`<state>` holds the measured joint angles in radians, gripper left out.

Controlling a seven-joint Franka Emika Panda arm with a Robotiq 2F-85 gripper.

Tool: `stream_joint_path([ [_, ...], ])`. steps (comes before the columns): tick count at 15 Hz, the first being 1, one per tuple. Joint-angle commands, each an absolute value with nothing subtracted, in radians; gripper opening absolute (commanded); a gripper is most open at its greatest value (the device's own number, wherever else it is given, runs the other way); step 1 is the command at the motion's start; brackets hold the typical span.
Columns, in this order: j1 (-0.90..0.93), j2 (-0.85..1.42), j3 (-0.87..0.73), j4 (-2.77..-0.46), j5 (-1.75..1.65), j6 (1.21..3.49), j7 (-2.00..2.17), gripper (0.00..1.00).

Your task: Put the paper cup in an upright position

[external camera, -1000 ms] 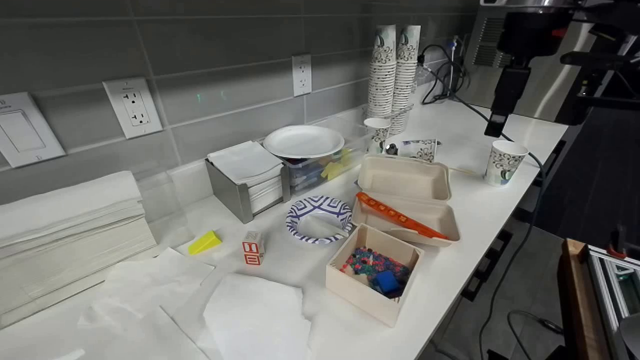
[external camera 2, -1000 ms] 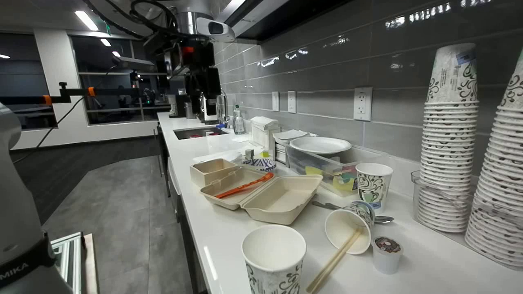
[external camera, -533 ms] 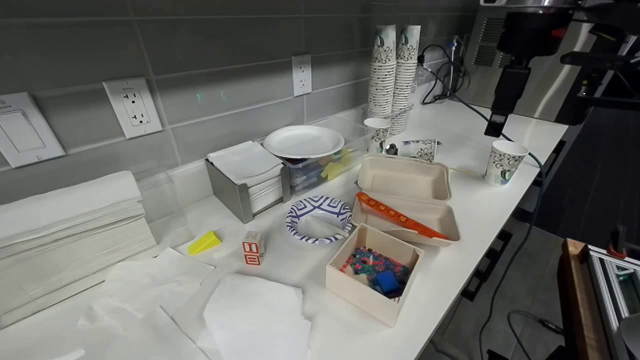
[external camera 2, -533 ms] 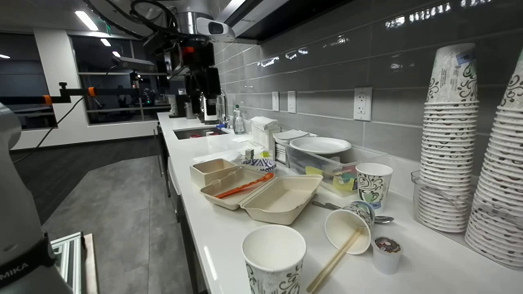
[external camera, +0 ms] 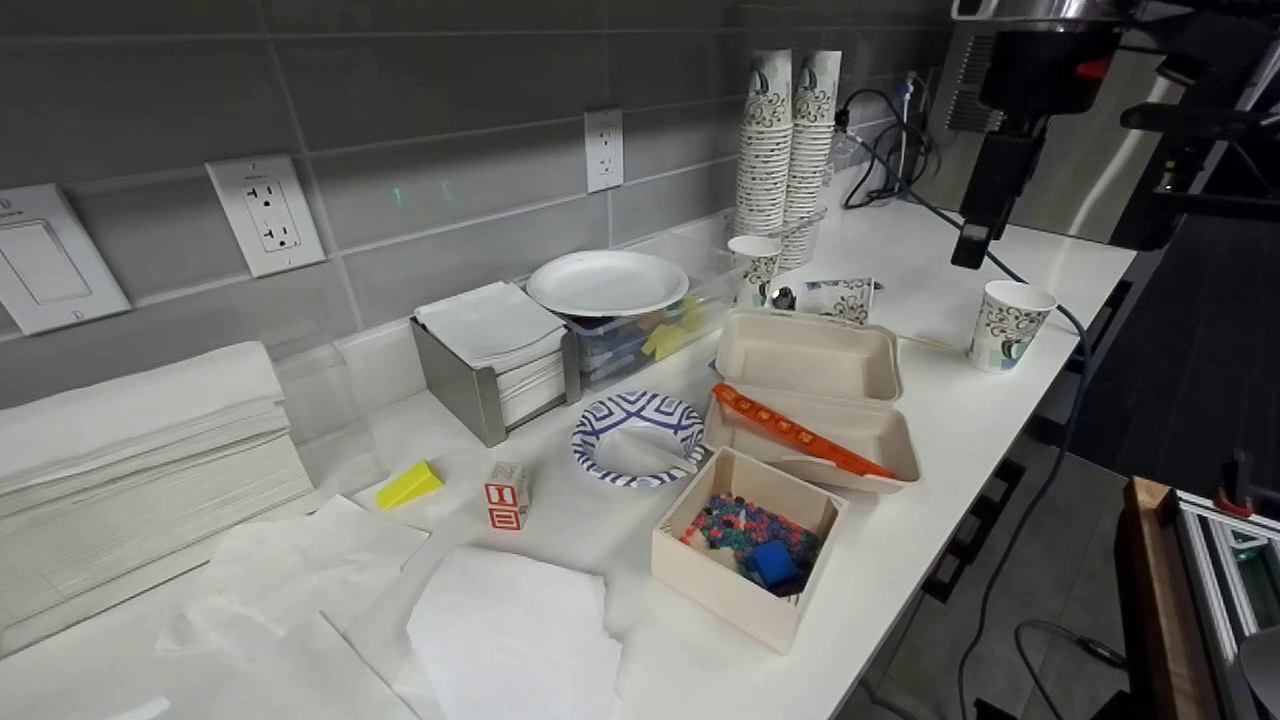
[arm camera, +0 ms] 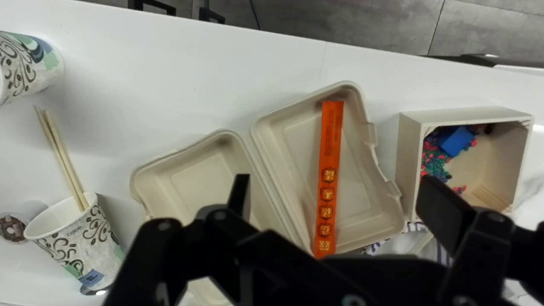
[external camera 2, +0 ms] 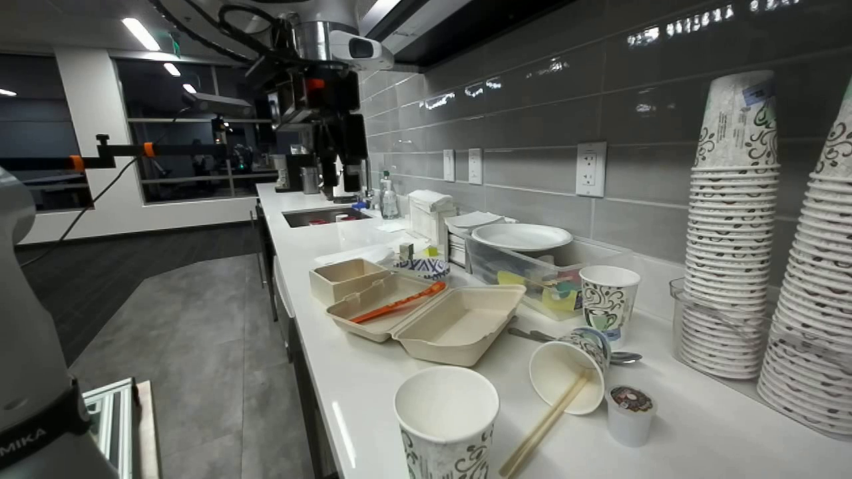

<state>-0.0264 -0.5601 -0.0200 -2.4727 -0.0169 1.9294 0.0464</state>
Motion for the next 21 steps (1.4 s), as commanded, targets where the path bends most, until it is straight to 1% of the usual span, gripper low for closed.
stream_joint_path([
  [1,-0.068,-0.389,-0.076,-2.396,0.02,2.001,0.07,1.0],
  [6,-0.117,-0.165,-0.147,-2.291,0.085,2.148,0.114,1.0],
  [11,-0.174,0.019,-0.19,-2.168,0.131,2.17,0.249,1.0],
  [16,-0.214,0.123,-0.23,-2.101,0.167,2.191,0.406,1.0],
  [18,-0.226,0.149,-0.24,-2.091,0.22,2.234,0.444,1.0],
  [19,-0.217,0.111,-0.237,-2.114,0.163,2.199,0.405,1.0],
  [21,-0.221,0.123,-0.24,-2.109,0.166,2.206,0.405,1.0],
])
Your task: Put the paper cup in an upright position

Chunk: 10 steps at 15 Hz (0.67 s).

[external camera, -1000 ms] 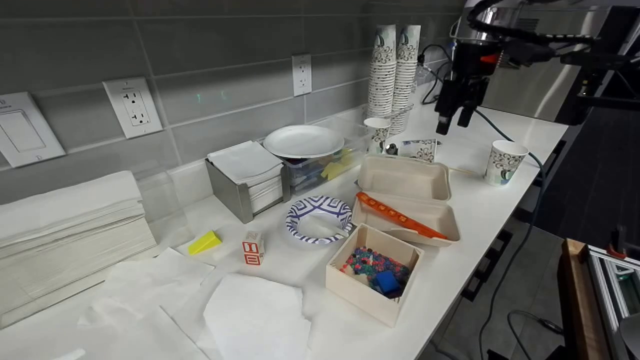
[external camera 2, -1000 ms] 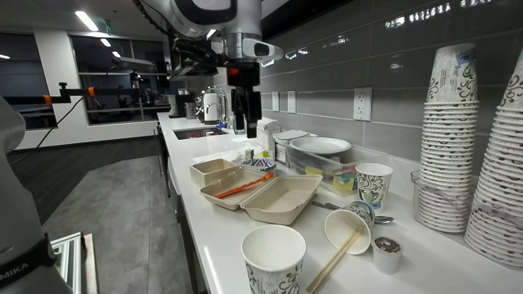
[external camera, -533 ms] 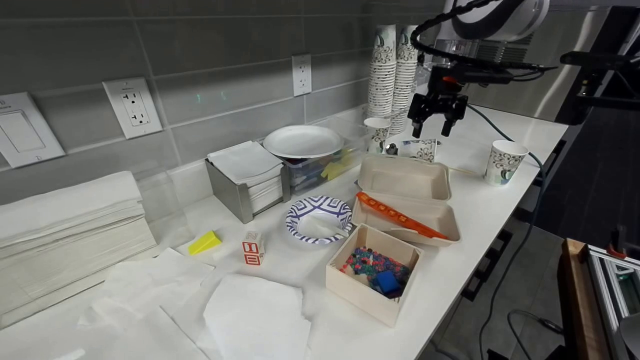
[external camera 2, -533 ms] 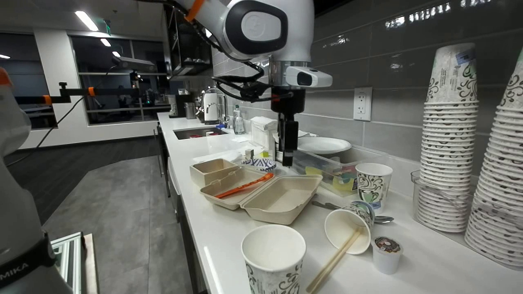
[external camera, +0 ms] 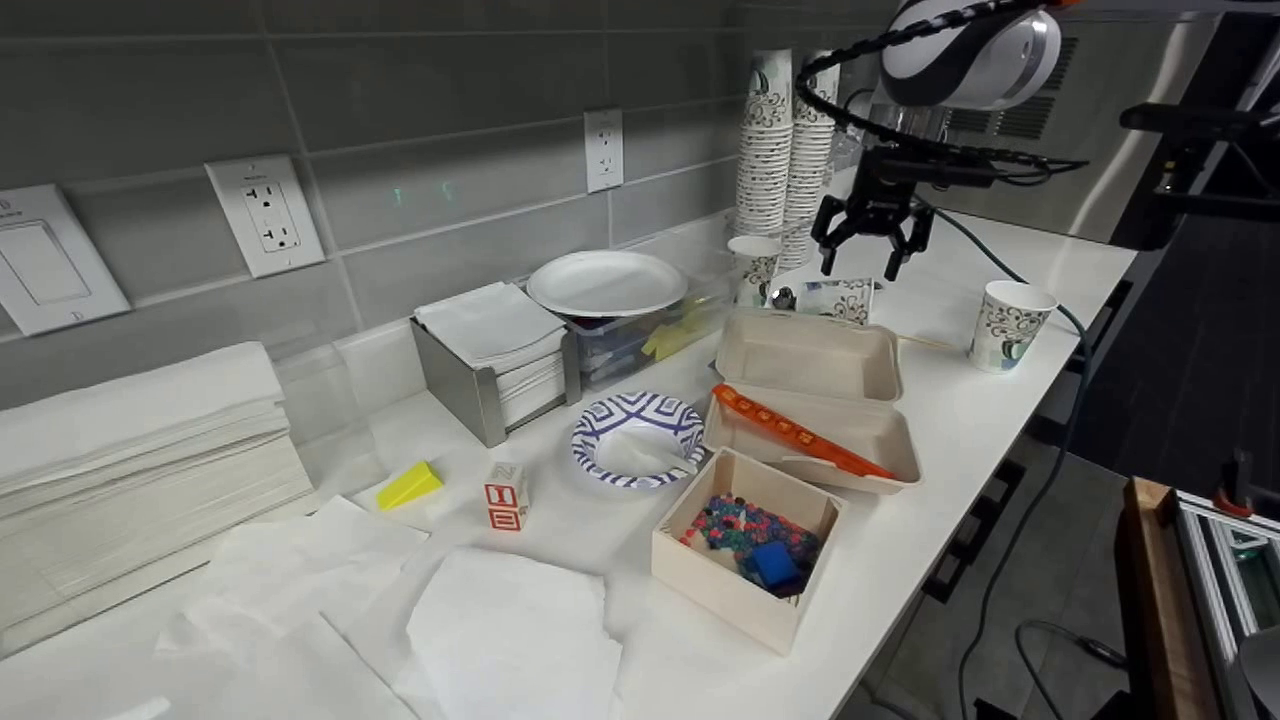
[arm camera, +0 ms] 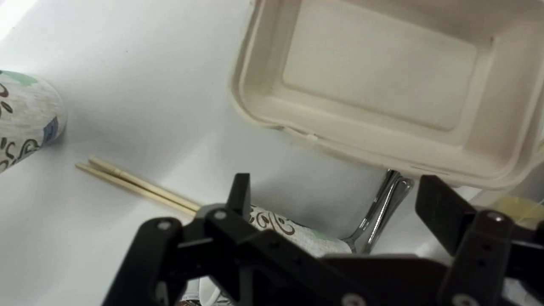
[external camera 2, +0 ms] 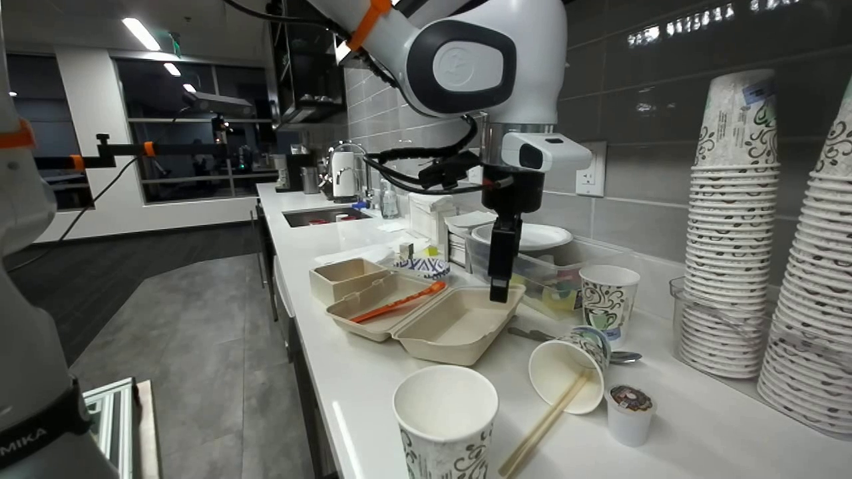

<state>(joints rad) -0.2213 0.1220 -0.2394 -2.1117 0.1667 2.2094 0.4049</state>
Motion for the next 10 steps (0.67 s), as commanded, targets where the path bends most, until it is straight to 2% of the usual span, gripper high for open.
stream_joint_path([
  [1,-0.22,0.122,-0.239,-2.109,0.166,2.206,0.405,1.0],
  [10,-0.27,0.187,-0.262,-2.067,0.336,2.216,0.396,1.0],
])
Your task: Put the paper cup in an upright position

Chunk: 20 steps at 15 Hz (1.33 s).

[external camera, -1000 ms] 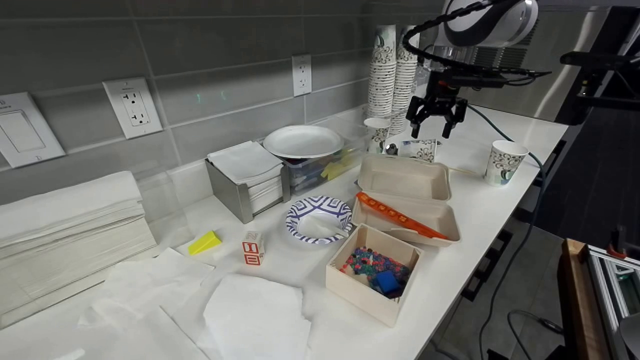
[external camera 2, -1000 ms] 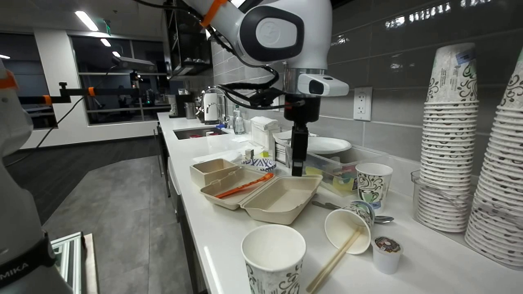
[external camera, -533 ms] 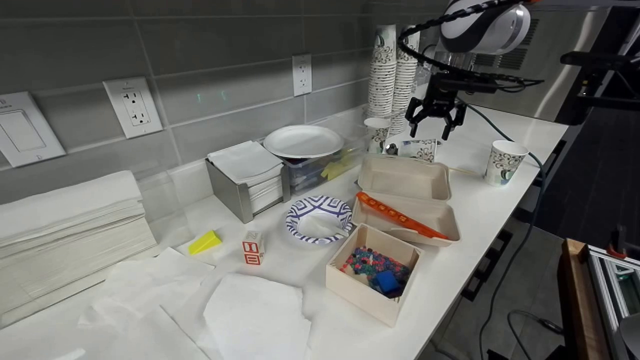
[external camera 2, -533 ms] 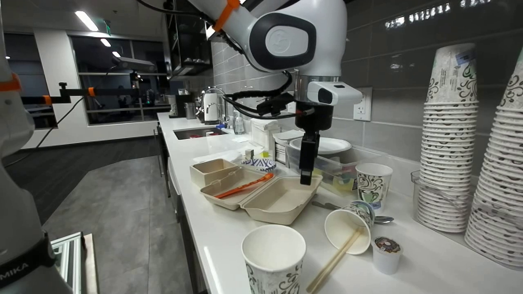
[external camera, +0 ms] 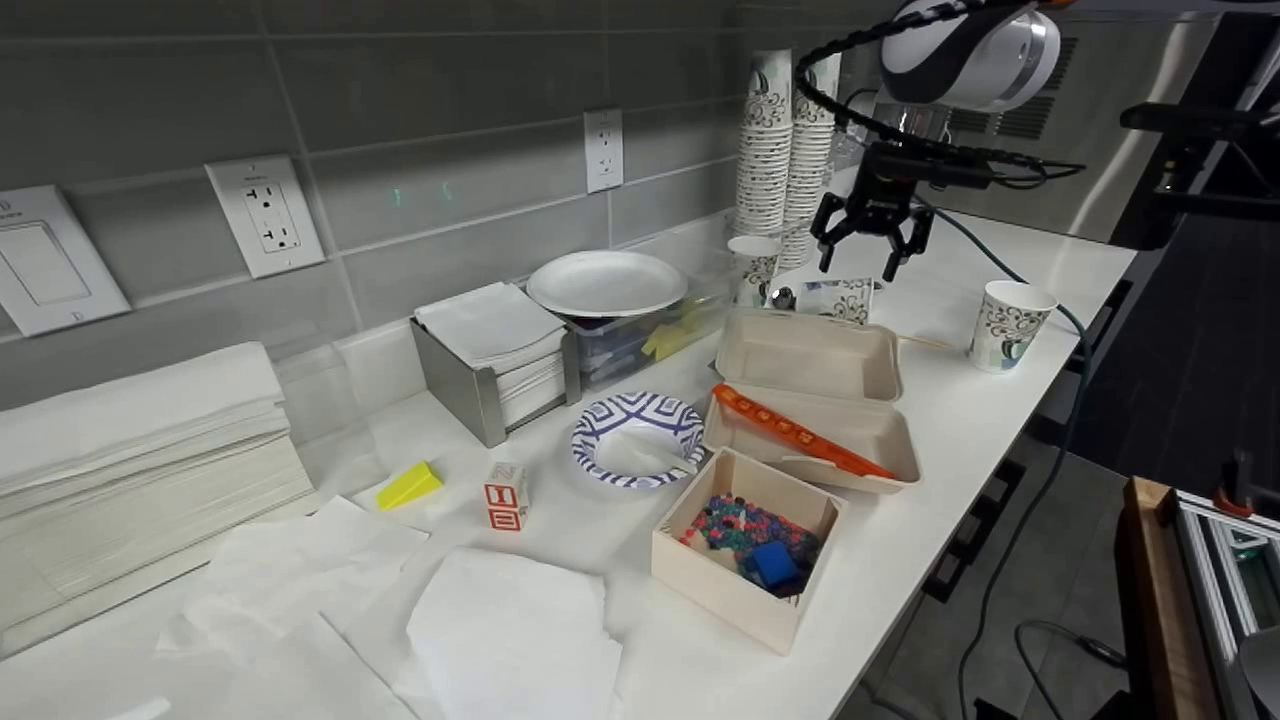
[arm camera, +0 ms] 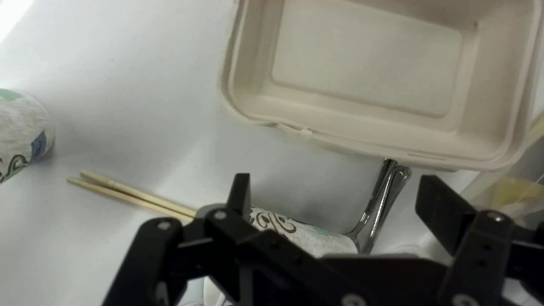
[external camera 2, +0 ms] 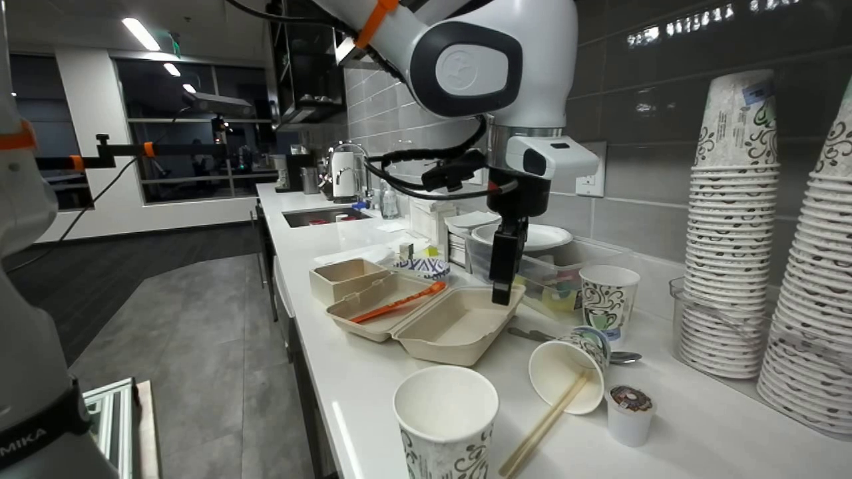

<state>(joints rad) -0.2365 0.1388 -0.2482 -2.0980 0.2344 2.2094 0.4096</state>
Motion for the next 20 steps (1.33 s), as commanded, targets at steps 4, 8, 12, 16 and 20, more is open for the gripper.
stream_joint_path([
  [4,-0.331,0.23,-0.277,-2.056,0.499,2.259,0.3,1.0],
  [8,-0.384,0.278,-0.264,-2.052,0.664,2.314,0.15,1.0],
  [12,-0.413,0.318,-0.255,-2.047,0.798,2.365,0.025,1.0],
  [16,-0.43,0.343,-0.248,-2.04,0.903,2.346,-0.078,0.89],
  [20,-0.439,0.364,-0.248,-2.03,0.974,2.338,-0.141,0.81],
])
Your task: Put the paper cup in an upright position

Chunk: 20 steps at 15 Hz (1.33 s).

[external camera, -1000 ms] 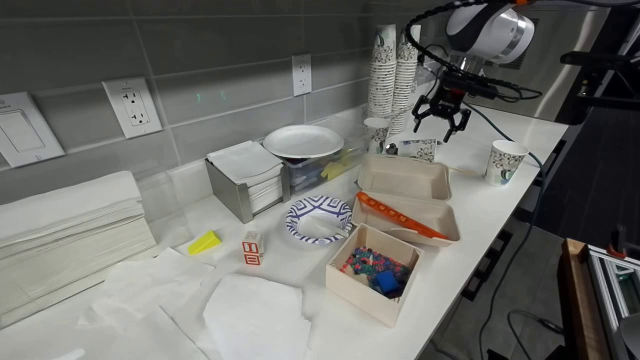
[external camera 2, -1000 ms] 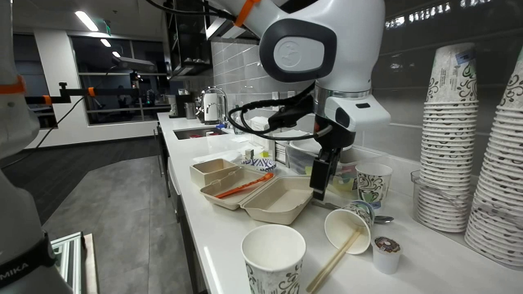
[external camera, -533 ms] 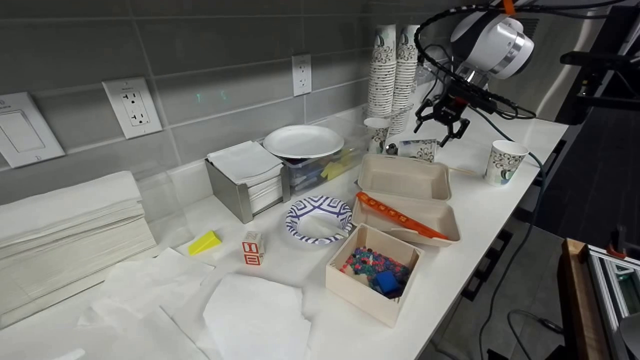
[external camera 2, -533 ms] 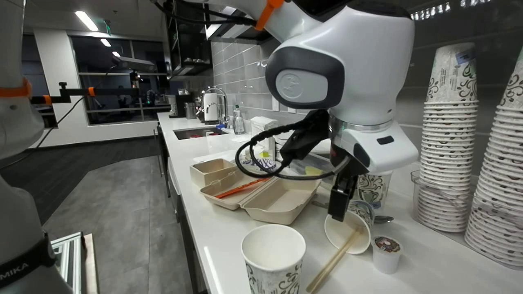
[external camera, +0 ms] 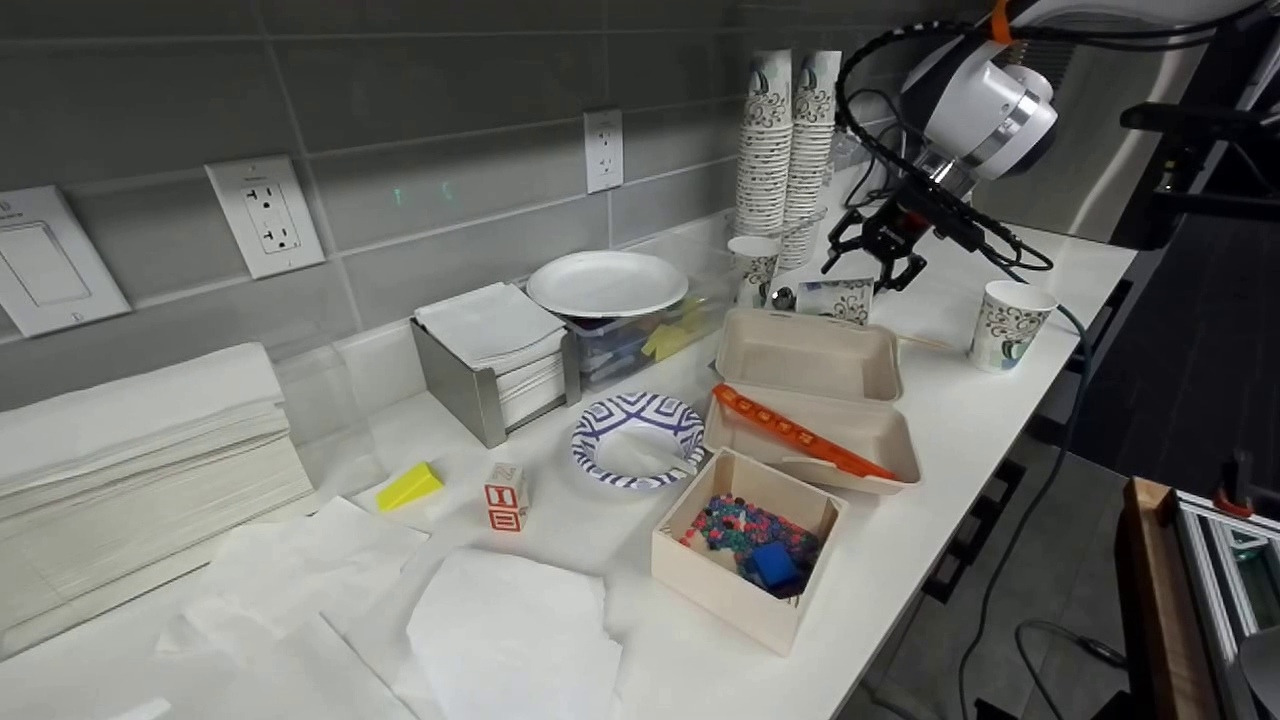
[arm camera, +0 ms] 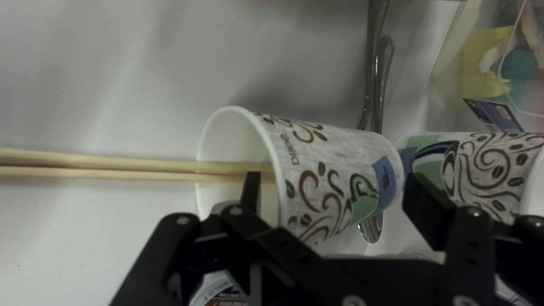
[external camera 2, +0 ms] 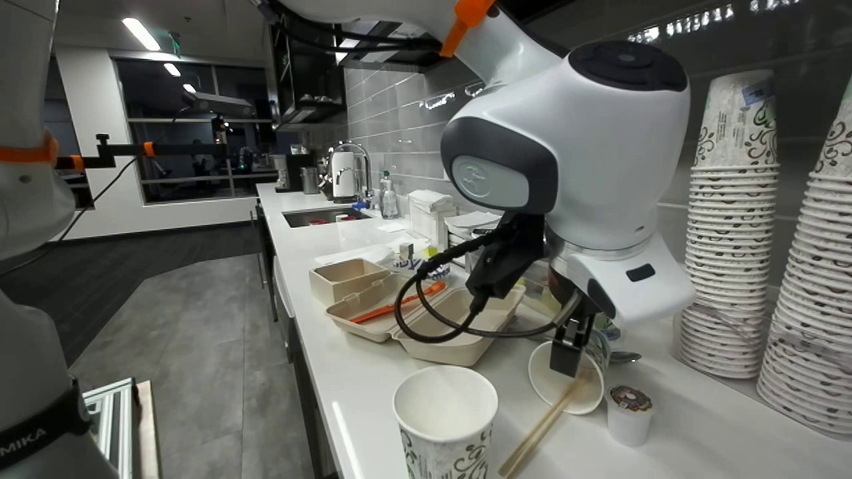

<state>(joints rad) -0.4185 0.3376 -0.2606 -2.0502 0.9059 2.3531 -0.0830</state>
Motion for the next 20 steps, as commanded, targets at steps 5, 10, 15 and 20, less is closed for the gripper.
stream_joint_path([
  [5,-0.446,0.376,-0.251,-2.02,1.054,2.327,-0.187,0.59],
  [10,-0.449,0.367,-0.259,-2.014,1.093,2.314,-0.207,0.49],
  [15,-0.446,0.354,-0.263,-2.005,1.085,2.3,-0.207,0.27],
  [20,-0.438,0.335,-0.268,-2.006,1.067,2.282,-0.217,0.0],
])
